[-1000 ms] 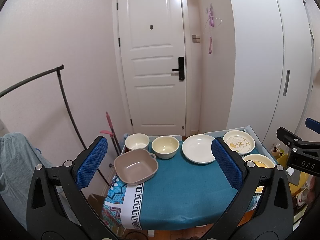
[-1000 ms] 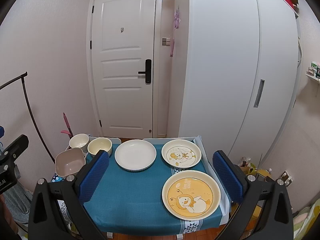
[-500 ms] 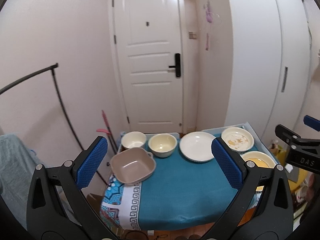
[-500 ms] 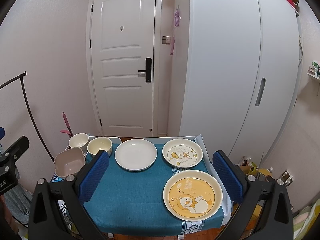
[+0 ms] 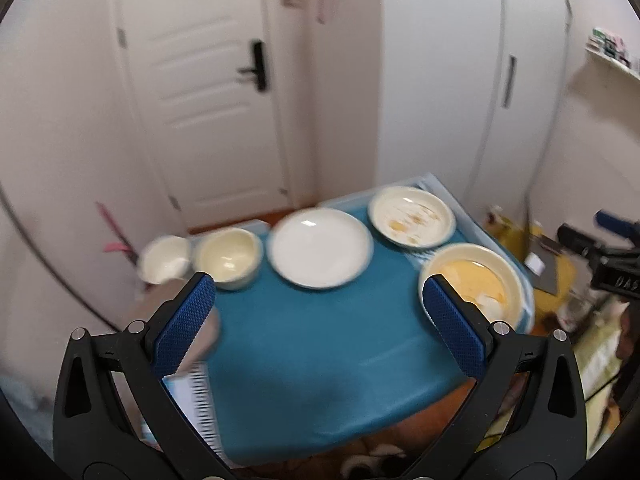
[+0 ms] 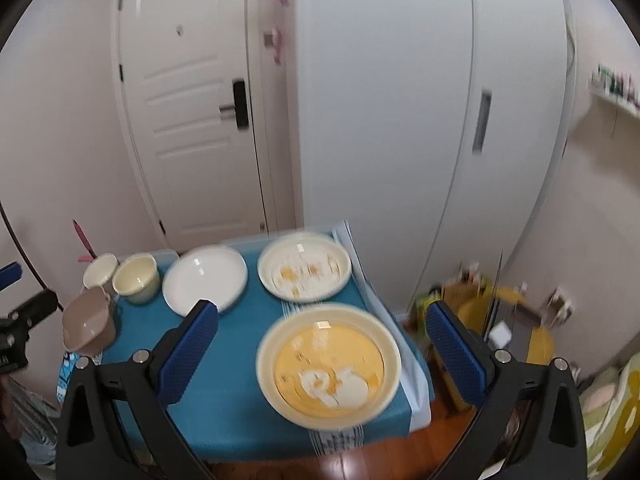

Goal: Organize plates and bowls
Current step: 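Close the left tool on the large yellow duck plate rim while the right tool grips it too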

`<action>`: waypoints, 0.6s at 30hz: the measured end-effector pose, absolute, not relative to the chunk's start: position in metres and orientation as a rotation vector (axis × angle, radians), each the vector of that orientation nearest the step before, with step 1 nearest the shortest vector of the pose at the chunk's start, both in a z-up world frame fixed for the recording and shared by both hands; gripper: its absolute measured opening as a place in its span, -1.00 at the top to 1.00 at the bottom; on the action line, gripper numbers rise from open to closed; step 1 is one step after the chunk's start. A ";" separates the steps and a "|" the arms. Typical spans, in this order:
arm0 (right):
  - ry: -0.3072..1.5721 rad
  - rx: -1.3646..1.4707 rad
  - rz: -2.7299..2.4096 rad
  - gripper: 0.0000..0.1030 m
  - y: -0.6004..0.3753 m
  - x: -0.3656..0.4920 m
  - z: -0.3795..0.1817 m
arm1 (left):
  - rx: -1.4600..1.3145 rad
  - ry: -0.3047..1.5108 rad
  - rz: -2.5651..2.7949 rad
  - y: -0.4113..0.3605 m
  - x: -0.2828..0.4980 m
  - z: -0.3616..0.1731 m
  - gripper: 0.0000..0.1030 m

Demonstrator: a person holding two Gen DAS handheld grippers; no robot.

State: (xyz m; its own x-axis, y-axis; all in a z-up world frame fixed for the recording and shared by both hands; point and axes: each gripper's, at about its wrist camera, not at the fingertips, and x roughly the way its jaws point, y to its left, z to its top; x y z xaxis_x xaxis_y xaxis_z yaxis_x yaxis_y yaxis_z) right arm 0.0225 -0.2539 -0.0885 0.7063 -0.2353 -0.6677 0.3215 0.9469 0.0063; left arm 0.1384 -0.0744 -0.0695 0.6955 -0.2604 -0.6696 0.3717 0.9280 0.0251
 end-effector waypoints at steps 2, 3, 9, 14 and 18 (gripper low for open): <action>0.779 0.159 -0.306 -1.00 -0.270 0.024 -0.105 | 0.161 0.783 -0.398 -0.088 0.153 -0.085 -1.00; 0.812 0.187 -0.293 -0.99 -0.282 0.025 -0.116 | 0.158 0.810 -0.417 -0.096 0.159 -0.094 -1.00; 0.942 0.325 -0.214 -0.78 -0.337 0.031 -0.170 | 0.123 1.015 -0.517 -0.150 0.186 -0.161 -1.00; 1.022 0.408 -0.106 -0.43 -0.375 0.043 -0.208 | 0.040 1.176 -0.547 -0.191 0.201 -0.215 -0.98; 1.087 0.444 0.013 -0.28 -0.400 0.059 -0.235 | -0.004 1.245 -0.500 -0.217 0.205 -0.246 -0.85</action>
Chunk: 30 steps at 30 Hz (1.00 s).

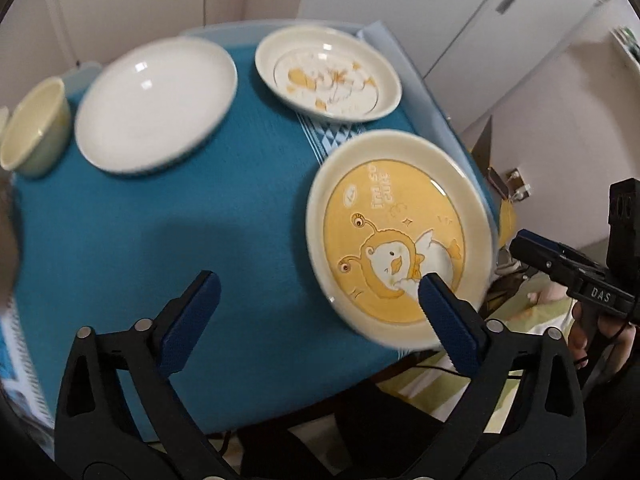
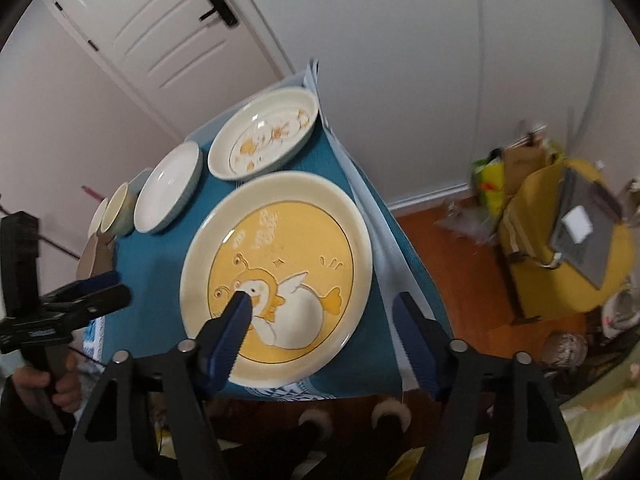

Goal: Organize plates and bowls
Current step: 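Close the left tool on the large yellow duck plate rim while the right tool grips it too, then lift the yellow duck plate with both tools and carry it toward the taupe bowl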

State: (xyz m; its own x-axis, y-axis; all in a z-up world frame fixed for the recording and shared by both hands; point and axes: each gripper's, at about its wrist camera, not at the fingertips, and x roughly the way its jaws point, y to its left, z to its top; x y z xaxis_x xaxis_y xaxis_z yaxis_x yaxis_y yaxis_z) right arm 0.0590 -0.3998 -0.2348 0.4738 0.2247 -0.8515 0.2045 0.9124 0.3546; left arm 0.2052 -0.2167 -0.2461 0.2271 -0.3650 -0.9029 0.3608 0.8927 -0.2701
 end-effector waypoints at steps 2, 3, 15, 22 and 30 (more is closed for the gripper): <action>1.113 0.440 0.061 -0.18 -0.407 0.066 -0.247 | 0.003 1.268 -0.465 -0.228 0.208 -0.262 -0.75; 1.126 0.438 0.086 -0.14 -0.411 0.071 -0.253 | 0.004 1.280 -0.450 -0.231 0.209 -0.267 -0.66; 1.177 0.333 0.238 0.65 -0.421 0.109 -0.284 | -0.003 1.308 -0.313 -0.244 0.213 -0.303 0.29; 1.174 0.267 0.236 0.74 -0.420 0.114 -0.287 | -0.008 1.275 -0.307 -0.246 0.208 -0.299 0.57; 1.174 0.197 0.245 0.74 -0.414 0.115 -0.285 | 0.040 1.249 -0.290 -0.251 0.204 -0.300 0.57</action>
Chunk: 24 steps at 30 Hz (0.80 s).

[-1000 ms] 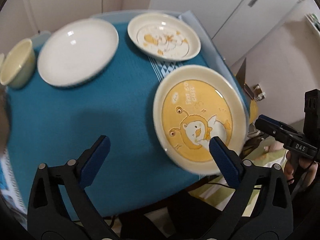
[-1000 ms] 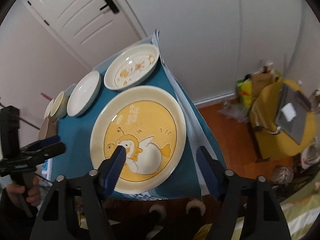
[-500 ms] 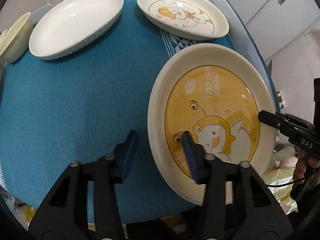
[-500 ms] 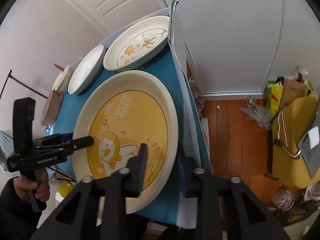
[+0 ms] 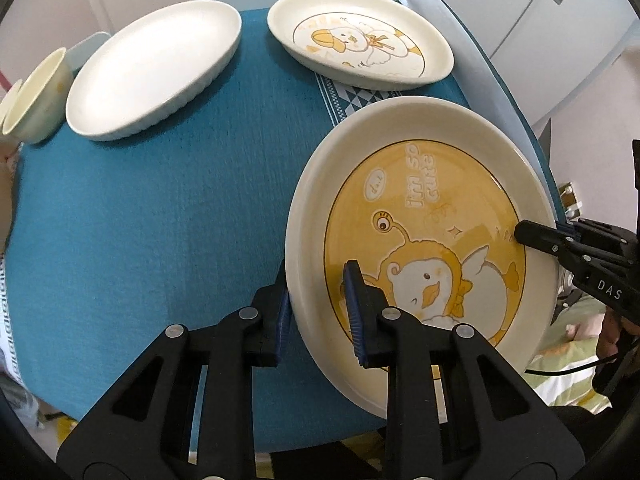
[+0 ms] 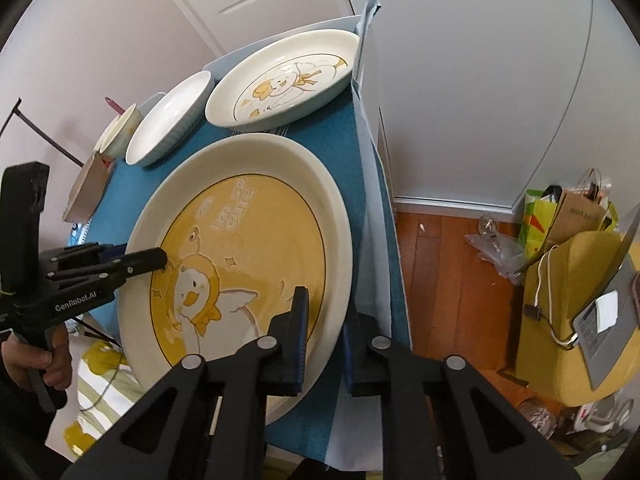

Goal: Organize plates and bowls
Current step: 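Lift the yellow duck plate with both tools and carry it toward the taupe bowl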

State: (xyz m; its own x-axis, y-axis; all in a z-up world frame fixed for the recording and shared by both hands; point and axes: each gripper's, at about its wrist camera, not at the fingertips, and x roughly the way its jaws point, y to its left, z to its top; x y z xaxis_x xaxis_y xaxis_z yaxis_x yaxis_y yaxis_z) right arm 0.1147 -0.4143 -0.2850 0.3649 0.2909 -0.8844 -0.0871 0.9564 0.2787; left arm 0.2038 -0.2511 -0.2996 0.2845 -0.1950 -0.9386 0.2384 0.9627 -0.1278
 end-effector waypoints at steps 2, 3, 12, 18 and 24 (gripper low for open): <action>1.166 0.190 0.248 0.74 -0.414 0.115 -0.283 | 0.032 1.236 -0.287 -0.250 0.203 -0.298 0.57; 1.162 0.187 0.249 0.73 -0.414 0.115 -0.282 | 0.031 1.229 -0.286 -0.249 0.202 -0.297 0.57; 1.115 0.137 0.246 0.73 -0.406 0.116 -0.268 | 0.032 1.188 -0.282 -0.238 0.199 -0.283 0.57; 1.076 0.118 0.265 0.73 -0.383 0.118 -0.244 | 0.003 1.142 -0.264 -0.208 0.191 -0.256 0.57; 1.039 0.085 0.314 0.73 -0.337 0.127 -0.223 | -0.012 1.111 -0.223 -0.159 0.184 -0.234 0.57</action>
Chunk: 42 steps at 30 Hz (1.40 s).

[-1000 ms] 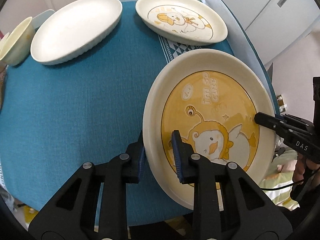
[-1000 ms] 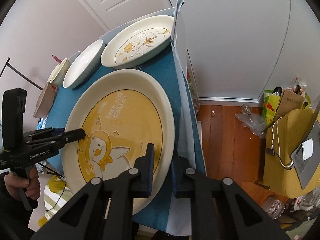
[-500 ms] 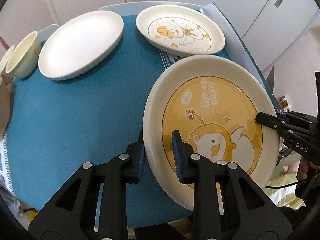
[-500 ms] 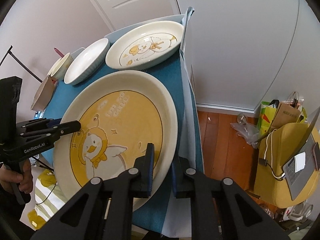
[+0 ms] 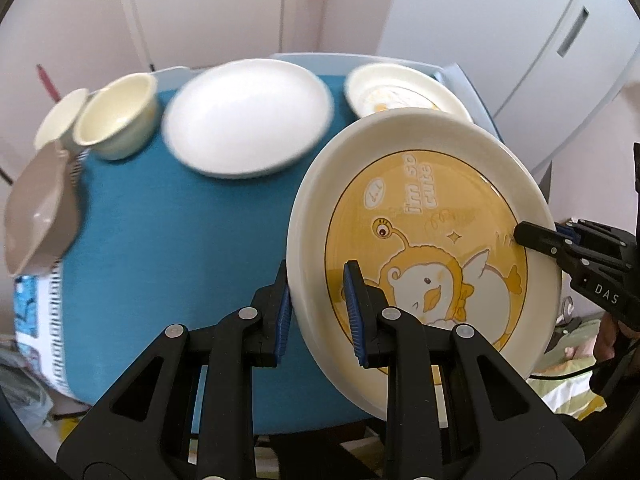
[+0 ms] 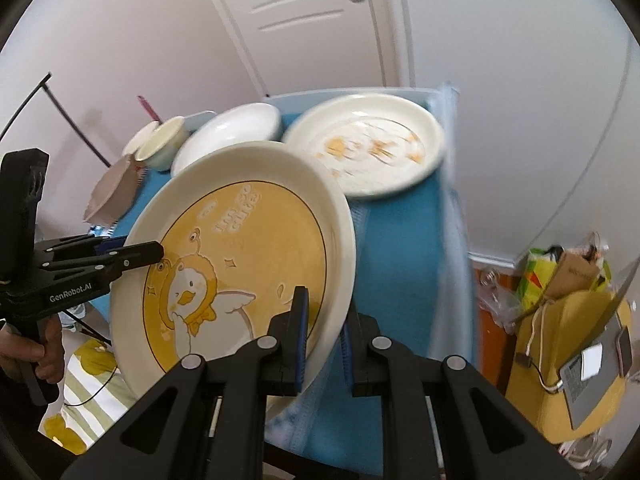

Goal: Organize plates and bowls
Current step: 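Lift the yellow duck plate with both tools and carry it toward the taupe bowl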

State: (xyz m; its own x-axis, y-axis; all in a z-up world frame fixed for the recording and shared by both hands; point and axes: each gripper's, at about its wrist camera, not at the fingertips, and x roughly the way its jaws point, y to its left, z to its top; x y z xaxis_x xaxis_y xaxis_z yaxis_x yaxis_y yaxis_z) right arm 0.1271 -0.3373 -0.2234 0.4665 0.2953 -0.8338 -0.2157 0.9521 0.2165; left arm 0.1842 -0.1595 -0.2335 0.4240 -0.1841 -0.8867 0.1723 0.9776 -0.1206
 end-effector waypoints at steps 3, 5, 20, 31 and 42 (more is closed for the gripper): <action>1.039 0.071 0.343 0.73 -0.307 0.133 -0.221 | -0.015 1.103 -0.199 -0.127 0.179 -0.227 0.57; 1.046 0.066 0.359 0.73 -0.286 0.137 -0.222 | -0.021 1.104 -0.179 -0.103 0.176 -0.225 0.57; 1.125 0.032 0.398 0.74 -0.132 0.161 -0.267 | -0.062 1.162 -0.129 0.054 0.178 -0.268 0.57; 1.140 0.031 0.334 0.74 -0.116 0.168 -0.291 | -0.025 1.137 -0.182 0.070 0.193 -0.292 0.58; 1.156 0.076 0.308 0.74 -0.115 0.164 -0.298 | -0.008 1.134 -0.194 0.066 0.194 -0.292 0.58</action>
